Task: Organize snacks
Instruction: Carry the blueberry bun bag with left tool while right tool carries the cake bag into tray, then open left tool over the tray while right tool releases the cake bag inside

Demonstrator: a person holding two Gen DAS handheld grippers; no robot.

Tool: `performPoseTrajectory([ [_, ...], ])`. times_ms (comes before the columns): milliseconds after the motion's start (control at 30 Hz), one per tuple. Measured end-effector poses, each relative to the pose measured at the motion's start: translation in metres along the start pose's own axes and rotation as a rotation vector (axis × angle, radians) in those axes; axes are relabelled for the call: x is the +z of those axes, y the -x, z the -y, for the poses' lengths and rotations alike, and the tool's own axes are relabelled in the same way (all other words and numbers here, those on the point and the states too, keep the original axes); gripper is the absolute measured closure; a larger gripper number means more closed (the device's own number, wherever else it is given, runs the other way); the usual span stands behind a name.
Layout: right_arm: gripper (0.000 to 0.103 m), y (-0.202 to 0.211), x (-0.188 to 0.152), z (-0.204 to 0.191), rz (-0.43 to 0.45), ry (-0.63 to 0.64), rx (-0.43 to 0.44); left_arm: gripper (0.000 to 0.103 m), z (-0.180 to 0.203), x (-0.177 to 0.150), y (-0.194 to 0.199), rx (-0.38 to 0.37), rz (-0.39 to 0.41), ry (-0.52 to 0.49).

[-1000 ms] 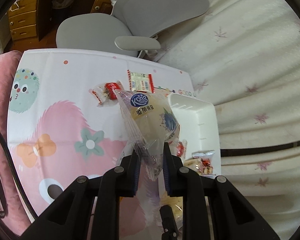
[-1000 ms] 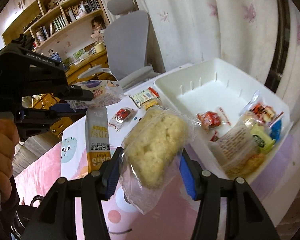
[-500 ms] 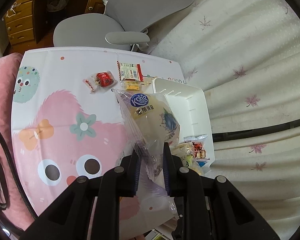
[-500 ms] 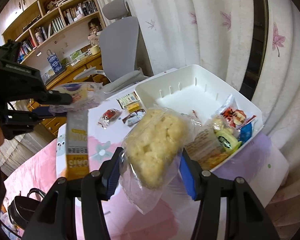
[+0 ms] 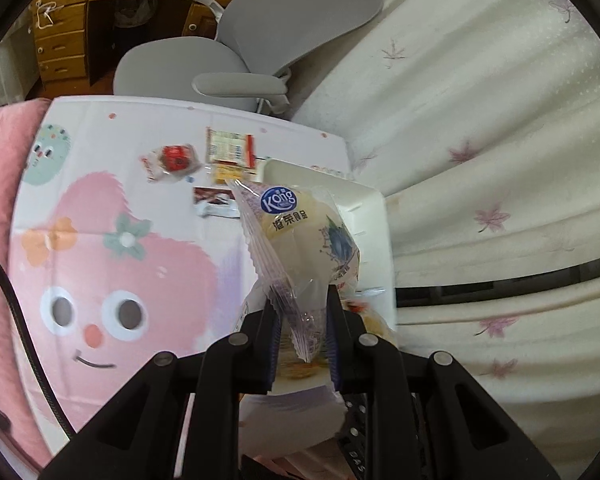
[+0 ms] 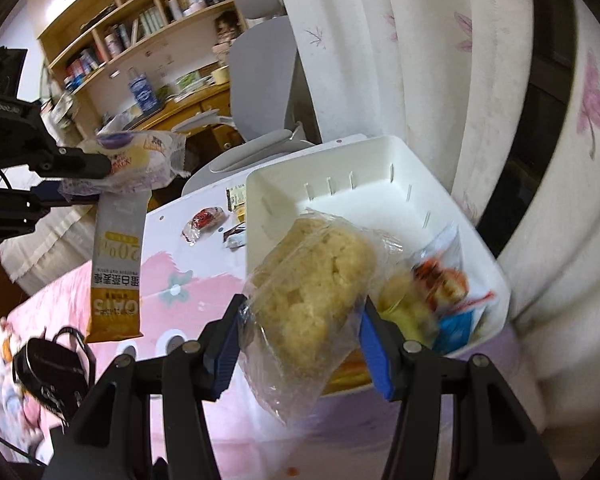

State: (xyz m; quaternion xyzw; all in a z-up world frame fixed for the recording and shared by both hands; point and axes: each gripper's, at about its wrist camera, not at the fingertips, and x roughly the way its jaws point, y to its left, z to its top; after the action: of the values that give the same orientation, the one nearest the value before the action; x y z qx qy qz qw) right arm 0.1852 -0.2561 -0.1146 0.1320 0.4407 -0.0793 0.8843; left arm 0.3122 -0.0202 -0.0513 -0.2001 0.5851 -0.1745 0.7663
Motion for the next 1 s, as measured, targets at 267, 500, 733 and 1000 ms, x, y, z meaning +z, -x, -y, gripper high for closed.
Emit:
performPoseTrajectory([
  [267,0.048,-0.006,0.029,0.053,-0.026,0.088,0.065,0.085,0.054,-0.007,-0.028,-0.042,0.058,0.04],
  [500,0.048,-0.011,0.049,0.078,-0.022,0.164,0.093,0.084,0.084,-0.005,-0.061,-0.073,0.053,0.059],
  [733,0.046,-0.025,0.057,0.093,-0.061,0.187,0.156,0.047,0.094,-0.006,-0.095,-0.012,-0.013,0.074],
  [1000,0.046,-0.036,0.055,0.098,-0.141,0.157,0.186,0.034,0.078,-0.007,-0.103,0.062,-0.041,0.115],
])
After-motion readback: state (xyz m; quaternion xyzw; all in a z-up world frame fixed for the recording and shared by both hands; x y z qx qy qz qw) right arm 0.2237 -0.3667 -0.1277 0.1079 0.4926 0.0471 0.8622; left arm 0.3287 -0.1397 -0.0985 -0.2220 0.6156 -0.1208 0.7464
